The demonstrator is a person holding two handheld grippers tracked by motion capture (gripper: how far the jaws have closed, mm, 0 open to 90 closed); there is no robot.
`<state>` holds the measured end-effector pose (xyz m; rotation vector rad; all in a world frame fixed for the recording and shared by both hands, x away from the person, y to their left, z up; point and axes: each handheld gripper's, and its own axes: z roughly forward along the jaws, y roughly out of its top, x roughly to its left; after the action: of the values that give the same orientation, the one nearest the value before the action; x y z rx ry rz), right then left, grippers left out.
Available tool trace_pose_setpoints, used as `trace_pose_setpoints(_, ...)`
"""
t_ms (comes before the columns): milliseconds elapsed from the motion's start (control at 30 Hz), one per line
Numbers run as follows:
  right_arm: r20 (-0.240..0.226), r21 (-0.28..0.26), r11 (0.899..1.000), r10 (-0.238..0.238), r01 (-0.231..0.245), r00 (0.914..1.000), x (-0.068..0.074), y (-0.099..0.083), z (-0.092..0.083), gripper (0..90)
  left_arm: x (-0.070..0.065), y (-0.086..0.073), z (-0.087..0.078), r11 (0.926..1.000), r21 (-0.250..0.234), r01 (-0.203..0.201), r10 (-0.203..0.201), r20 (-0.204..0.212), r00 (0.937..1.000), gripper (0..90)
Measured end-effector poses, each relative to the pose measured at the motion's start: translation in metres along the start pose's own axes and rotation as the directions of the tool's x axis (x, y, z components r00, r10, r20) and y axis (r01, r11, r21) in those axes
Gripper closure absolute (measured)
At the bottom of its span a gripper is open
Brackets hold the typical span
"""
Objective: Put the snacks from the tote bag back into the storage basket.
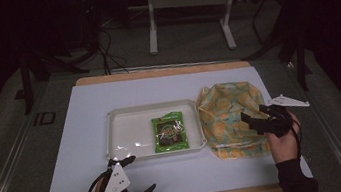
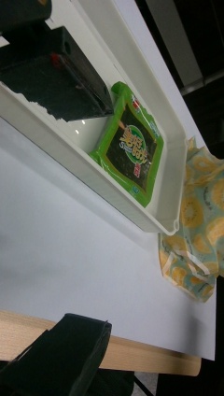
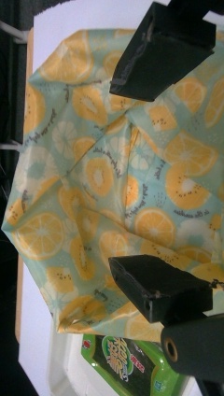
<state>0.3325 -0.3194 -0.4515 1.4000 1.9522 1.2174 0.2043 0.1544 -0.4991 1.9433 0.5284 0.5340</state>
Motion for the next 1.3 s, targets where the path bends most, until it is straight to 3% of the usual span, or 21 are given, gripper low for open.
trace_pose_setpoints(633,0.029,-0.014,1.0,0.007,-0.006,0.9996,-0.012,-0.024,-0.011,14.6,-0.001,0.0,0.0,1.0,0.006,-0.006,0.006,0.012,0.9999,1.3)
trace_pose_setpoints(1067,0.022,-0.034,0.999,-0.003,0.003,0.9998,-0.012,-0.027,-0.011,14.1,-0.001,0.001,-0.001,1.0,0.002,-0.009,0.009,0.016,0.9998,1.3)
trace_pose_setpoints(1300,0.053,-0.074,0.997,-0.008,0.012,0.9986,-0.012,-0.026,-0.015,14.9,-0.001,0.001,-0.001,0.9999,0.004,-0.009,0.009,0.016,0.9998,1.3)
